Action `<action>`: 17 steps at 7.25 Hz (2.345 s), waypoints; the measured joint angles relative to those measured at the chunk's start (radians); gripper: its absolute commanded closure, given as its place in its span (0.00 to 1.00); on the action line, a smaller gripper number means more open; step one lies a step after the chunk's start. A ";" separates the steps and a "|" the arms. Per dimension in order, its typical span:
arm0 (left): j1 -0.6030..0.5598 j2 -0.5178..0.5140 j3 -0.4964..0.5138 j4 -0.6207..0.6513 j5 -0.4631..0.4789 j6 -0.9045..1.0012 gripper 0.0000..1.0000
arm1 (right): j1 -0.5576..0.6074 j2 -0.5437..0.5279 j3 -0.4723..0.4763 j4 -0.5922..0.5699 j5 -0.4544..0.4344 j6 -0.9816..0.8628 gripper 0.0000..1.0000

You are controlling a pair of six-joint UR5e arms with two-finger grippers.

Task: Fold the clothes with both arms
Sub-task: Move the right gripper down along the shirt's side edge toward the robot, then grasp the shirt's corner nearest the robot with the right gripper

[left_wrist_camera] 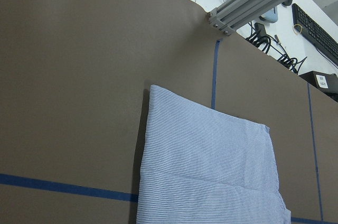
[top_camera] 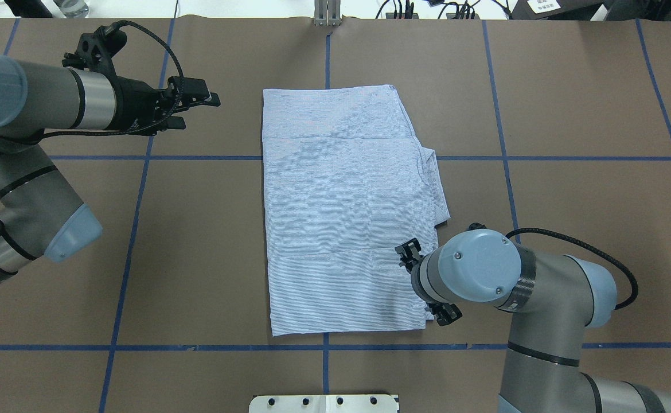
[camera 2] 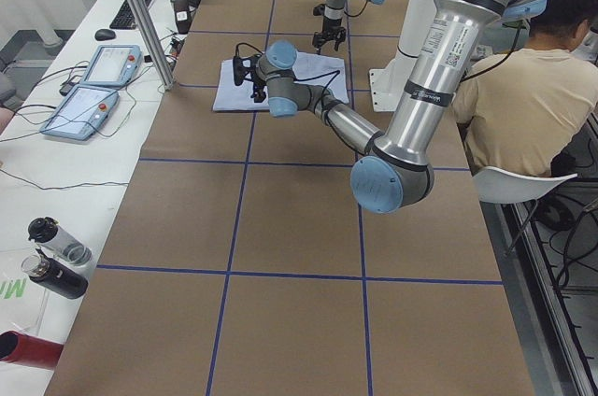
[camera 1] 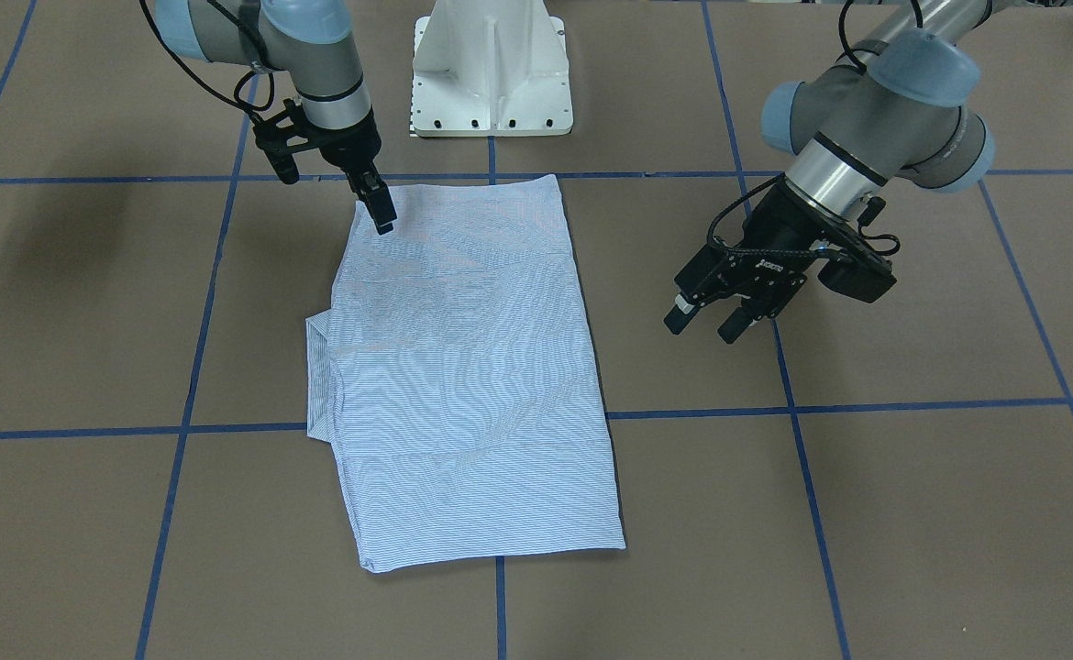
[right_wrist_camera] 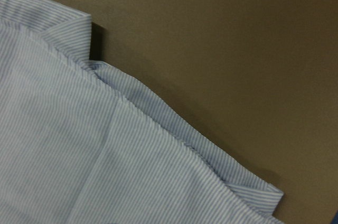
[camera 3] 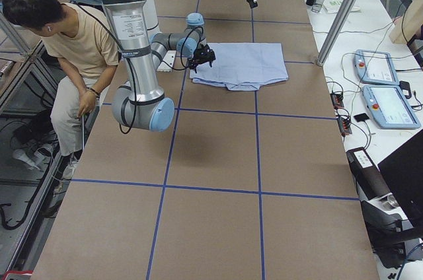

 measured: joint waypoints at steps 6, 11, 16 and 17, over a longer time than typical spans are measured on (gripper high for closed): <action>0.000 -0.001 -0.003 0.001 0.015 0.000 0.01 | -0.044 -0.140 -0.003 0.258 -0.134 0.060 0.10; -0.001 0.000 -0.004 0.001 0.015 0.000 0.01 | -0.135 -0.148 -0.014 0.265 -0.172 0.071 0.21; -0.003 0.001 -0.004 0.001 0.016 0.000 0.01 | -0.117 -0.143 -0.023 0.249 -0.174 0.055 0.47; -0.003 0.004 -0.005 0.001 0.017 0.000 0.01 | -0.116 -0.140 -0.024 0.238 -0.174 0.054 0.73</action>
